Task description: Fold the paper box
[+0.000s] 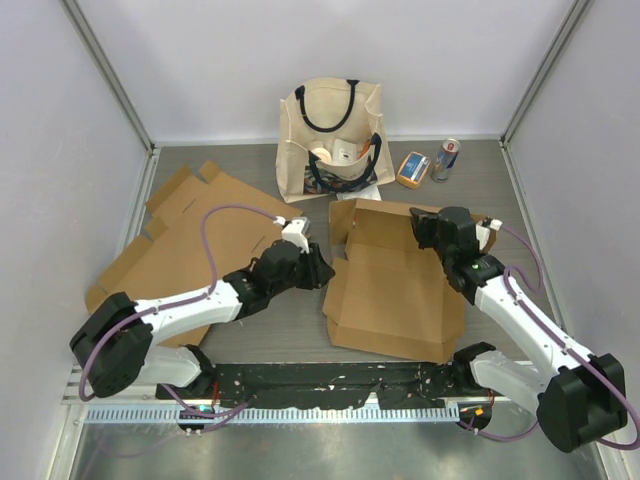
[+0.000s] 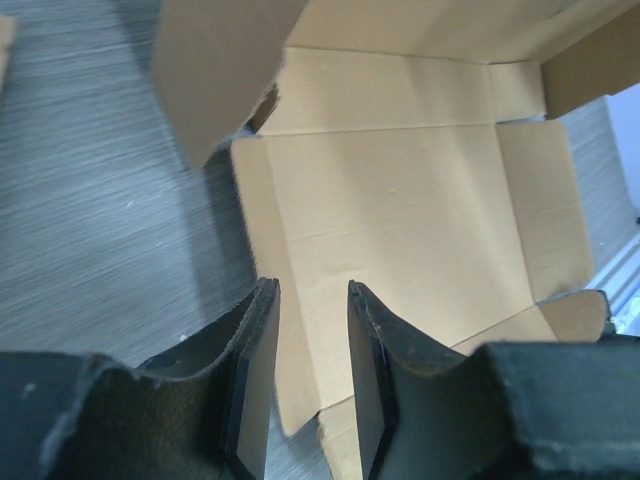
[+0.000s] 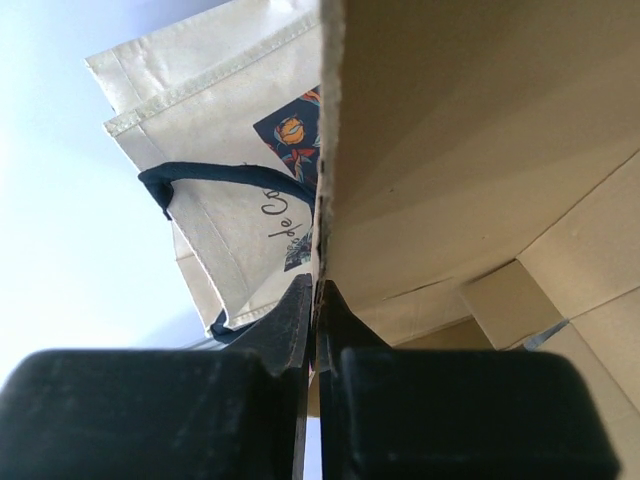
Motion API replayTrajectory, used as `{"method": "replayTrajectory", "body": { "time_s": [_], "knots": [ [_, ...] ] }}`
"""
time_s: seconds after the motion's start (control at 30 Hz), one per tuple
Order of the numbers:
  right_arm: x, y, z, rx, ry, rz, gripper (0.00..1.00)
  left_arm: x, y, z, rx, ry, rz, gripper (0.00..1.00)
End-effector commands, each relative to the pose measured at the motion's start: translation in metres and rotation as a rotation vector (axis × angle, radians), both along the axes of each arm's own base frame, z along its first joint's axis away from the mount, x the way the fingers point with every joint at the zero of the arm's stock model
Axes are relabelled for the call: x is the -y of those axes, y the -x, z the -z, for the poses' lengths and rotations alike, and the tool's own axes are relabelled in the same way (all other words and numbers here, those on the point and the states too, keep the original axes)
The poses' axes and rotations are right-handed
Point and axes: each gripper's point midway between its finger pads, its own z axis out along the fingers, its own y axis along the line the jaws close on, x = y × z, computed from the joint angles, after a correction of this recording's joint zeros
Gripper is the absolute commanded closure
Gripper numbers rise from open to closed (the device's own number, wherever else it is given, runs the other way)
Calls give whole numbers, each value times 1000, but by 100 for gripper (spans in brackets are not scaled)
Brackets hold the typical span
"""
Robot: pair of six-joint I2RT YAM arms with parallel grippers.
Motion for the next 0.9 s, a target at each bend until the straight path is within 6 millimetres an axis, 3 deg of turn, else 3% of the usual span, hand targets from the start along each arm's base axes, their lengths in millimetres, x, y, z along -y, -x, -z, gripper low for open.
{"method": "replayTrajectory", "body": {
  "time_s": [0.0,0.03,0.07,0.13,0.17,0.3,0.53,0.67,0.87],
  "knots": [
    [-5,-1,-15,-21,-53,-23,98,41,-8,-37,10,224,35,66],
    [-5,-1,-16,-20,-56,-22,98,43,-12,-36,7,227,25,67],
    [-2,-1,-15,-28,-54,-12,99,40,-14,-19,-36,184,-5,70],
    [1,-1,-18,-28,-56,-5,98,34,-25,-7,-84,157,-103,77],
    [2,-1,-17,-35,-61,-2,98,30,-24,15,-133,103,-128,78],
    [0,-6,-20,-44,-79,-3,98,33,-26,45,-202,88,-169,82],
    [-4,-4,-16,-70,-102,-36,98,-14,-32,110,-368,-47,-404,91],
    [-1,7,7,-100,-81,-48,99,-27,-29,125,-388,-91,-438,94],
    [5,23,23,-93,-27,-63,99,-17,-36,105,-290,-61,-350,91]
  ]
}}
